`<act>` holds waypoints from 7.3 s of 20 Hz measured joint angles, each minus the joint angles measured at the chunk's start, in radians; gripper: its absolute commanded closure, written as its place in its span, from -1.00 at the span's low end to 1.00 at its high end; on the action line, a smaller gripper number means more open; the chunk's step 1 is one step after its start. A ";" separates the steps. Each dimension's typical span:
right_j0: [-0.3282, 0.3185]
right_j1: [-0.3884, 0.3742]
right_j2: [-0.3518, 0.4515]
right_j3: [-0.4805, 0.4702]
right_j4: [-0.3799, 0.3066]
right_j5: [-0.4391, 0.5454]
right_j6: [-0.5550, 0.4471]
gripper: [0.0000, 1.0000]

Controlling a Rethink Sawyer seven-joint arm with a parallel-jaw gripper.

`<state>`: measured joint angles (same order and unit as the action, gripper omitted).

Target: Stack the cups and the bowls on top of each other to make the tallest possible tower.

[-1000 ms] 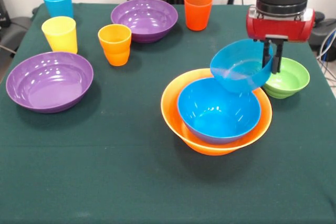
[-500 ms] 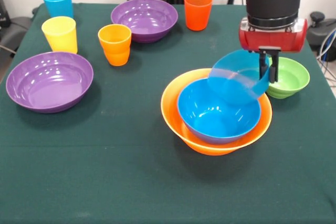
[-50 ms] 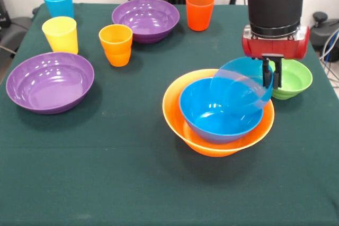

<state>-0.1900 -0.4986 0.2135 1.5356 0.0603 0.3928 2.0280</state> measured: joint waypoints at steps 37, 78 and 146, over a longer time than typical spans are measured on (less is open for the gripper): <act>-0.122 0.066 0.098 -0.126 -0.198 0.184 0.000 1.00; 0.001 -0.128 0.067 -0.033 -0.273 0.191 0.000 -1.00; 0.267 -0.026 -0.238 0.203 -0.183 -0.094 0.000 -1.00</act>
<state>0.0769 -0.5249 -0.0249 1.7384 -0.1229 0.2984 2.0280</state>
